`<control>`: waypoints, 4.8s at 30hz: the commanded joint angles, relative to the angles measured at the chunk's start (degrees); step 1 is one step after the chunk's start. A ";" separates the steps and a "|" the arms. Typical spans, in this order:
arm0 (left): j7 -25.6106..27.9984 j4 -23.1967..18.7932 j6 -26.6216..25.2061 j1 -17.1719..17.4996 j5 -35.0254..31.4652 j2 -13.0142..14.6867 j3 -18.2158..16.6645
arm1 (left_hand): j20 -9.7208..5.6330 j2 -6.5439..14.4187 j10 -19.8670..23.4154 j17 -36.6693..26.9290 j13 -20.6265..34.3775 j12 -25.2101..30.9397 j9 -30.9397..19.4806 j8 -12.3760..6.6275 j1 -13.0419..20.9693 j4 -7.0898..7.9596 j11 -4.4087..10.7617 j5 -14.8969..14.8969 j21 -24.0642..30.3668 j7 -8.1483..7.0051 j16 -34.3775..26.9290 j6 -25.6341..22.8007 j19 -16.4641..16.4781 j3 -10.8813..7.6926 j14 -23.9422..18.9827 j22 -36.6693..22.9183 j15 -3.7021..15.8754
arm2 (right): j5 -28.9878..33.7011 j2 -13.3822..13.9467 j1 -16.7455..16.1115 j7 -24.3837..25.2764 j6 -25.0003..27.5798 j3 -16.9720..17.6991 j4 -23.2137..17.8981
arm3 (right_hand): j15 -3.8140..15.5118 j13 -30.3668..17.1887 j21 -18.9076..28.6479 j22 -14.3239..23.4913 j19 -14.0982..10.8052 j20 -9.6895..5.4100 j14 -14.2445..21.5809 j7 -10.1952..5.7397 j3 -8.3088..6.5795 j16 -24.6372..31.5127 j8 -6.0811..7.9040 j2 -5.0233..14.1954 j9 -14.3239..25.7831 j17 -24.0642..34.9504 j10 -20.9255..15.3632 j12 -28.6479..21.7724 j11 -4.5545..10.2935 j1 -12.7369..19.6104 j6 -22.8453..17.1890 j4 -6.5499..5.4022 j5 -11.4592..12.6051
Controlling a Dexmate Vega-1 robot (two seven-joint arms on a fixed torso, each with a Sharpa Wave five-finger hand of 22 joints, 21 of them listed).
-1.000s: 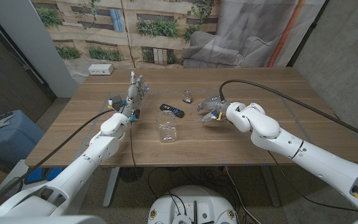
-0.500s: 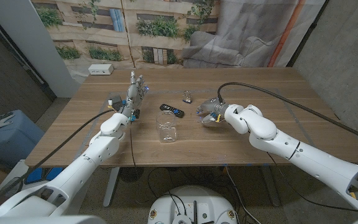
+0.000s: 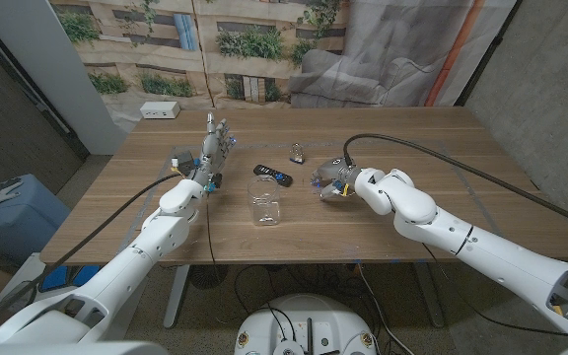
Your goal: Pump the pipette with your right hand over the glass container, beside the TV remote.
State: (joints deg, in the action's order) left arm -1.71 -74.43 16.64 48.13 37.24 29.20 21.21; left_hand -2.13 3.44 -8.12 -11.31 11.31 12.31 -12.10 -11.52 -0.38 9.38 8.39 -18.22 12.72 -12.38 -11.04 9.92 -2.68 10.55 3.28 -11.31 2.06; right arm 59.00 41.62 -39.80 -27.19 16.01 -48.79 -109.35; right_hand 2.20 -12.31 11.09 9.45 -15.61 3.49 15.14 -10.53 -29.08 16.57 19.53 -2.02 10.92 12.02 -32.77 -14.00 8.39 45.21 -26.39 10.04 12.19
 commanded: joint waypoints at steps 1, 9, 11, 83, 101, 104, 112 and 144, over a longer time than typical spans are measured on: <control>-0.01 -0.03 -0.01 0.00 -0.01 0.00 0.00 | -5.07 2.14 -0.09 -0.10 0.32 0.22 -0.14 -0.32 0.15 0.00 0.15 -0.25 0.36 -0.32 -0.33 0.09 -0.40 0.25 0.53 -0.15 6.58 | 0.85 -0.30 -0.47 1.66 0.33 -0.46 0.58 | 3.53 -0.16 0.10 0.21 -0.45 -0.18 1.08 -0.55 0.11 0.66 0.65 -0.20 0.09 0.27 -1.77 -0.36 0.87 1.00 -1.88 -0.32 -0.11; -0.01 -0.02 0.00 0.00 -0.02 -0.01 0.00 | -5.08 2.16 -0.01 -0.10 0.32 0.26 -0.14 -0.32 0.14 0.00 0.12 -0.25 0.37 -0.33 -0.34 0.09 -0.39 0.26 0.50 -0.15 6.62 | 1.12 -0.43 -0.67 1.67 0.83 -0.59 0.91 | 4.10 -0.17 0.10 0.21 -1.04 -0.42 2.20 -1.51 0.54 1.26 1.18 -0.03 0.00 0.41 -4.30 -0.62 2.47 1.47 -4.09 -0.45 -0.43; 0.00 -0.03 -0.01 0.00 -0.01 0.00 0.00 | -5.08 2.16 -0.02 -0.10 0.32 0.25 -0.14 -0.32 0.15 0.00 0.20 -0.25 0.36 -0.33 -0.33 0.09 -0.39 0.26 0.53 -0.15 6.59 | 0.95 -0.37 -0.76 2.37 0.58 -0.52 1.04 | 4.40 -0.17 0.07 0.21 -1.09 -0.40 2.56 -1.68 0.69 1.47 1.18 0.08 -0.02 0.47 -5.10 -0.73 2.73 1.49 -4.36 -0.54 -0.55; 0.01 -0.03 -0.01 0.00 -0.02 -0.02 0.01 | -5.06 2.18 0.00 -0.10 0.32 0.26 -0.14 -0.33 0.14 0.00 0.06 -0.28 0.36 -0.32 -0.32 0.06 -0.39 0.39 0.53 -0.15 6.60 | -0.36 -0.75 -0.49 15.75 -2.24 -1.50 6.65 | 8.82 -2.72 0.03 0.25 -7.35 -3.64 11.56 -2.01 7.69 8.79 11.67 3.05 4.23 2.45 -23.47 -1.03 4.15 8.18 -21.34 -0.74 -2.15; 0.02 -0.07 -0.01 0.03 -0.02 0.00 0.00 | -5.05 2.18 0.06 -0.10 0.32 0.28 -0.14 -0.32 0.16 0.00 0.13 -0.29 0.35 -0.32 -0.34 0.08 -0.40 0.42 0.48 -0.14 6.56 | -0.86 -0.07 0.06 16.85 -3.95 -1.23 7.01 | 9.00 -3.89 -0.03 0.26 -7.51 -3.76 13.05 -2.04 8.87 10.34 13.94 4.13 5.50 2.94 -25.87 -1.76 4.18 8.42 -22.38 -1.11 -2.06; 0.02 -0.07 -0.02 0.02 -0.02 0.00 0.00 | -5.04 2.18 0.01 -0.10 0.32 0.26 -0.14 -0.33 0.16 0.00 0.06 -0.29 0.35 -0.32 -0.33 0.07 -0.39 0.42 0.51 -0.14 6.58 | -1.00 0.27 -0.05 17.08 -4.25 -0.98 6.61 | 9.01 -3.96 -0.03 0.26 -7.53 -3.79 13.07 -2.04 8.89 10.42 14.04 4.30 5.57 2.98 -25.93 -1.77 4.17 8.49 -22.38 -1.12 -2.06; 0.02 -0.06 -0.01 0.02 -0.02 -0.01 0.01 | -5.06 2.18 -0.05 -0.10 0.32 0.24 -0.14 -0.33 0.17 -0.01 0.04 -0.30 0.35 -0.32 -0.34 0.07 -0.38 0.43 0.50 -0.14 6.61 | -1.41 0.90 -0.81 17.35 -4.18 0.00 5.09 | 9.09 -4.07 -0.02 0.27 -7.57 -3.84 12.96 -2.04 8.94 10.51 14.21 4.56 5.69 3.03 -25.93 -1.71 4.16 8.75 -22.29 -1.05 -2.04; 0.00 -0.01 0.01 -0.01 -0.02 -0.02 0.01 | -5.07 2.19 0.06 -0.10 0.32 0.28 -0.14 -0.34 0.15 0.00 0.14 -0.31 0.36 -0.32 -0.35 0.04 -0.37 0.49 0.46 -0.14 6.62 | -16.52 3.36 -6.85 19.17 -3.24 9.63 -3.91 | 8.78 -4.35 0.00 0.26 -7.77 -3.76 12.89 -2.03 9.42 10.76 15.01 5.26 6.11 2.99 -26.17 -1.40 4.18 8.87 -22.33 -1.19 -2.01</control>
State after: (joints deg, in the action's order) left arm -1.70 -74.47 16.62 48.14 37.22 29.18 21.22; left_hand -2.14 3.44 -8.12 -11.31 11.31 12.31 -12.10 -11.52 -0.37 9.39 8.39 -18.19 12.72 -12.38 -11.04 9.92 -2.68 10.55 3.28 -11.31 2.06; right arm 49.21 44.41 -44.60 -8.06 12.03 -42.57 -110.50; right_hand 2.77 -16.40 11.09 9.45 -22.87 -0.51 27.76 -12.48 -19.73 27.22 33.94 2.89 16.91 14.89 -58.25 -15.47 12.49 54.00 -48.30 8.93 10.18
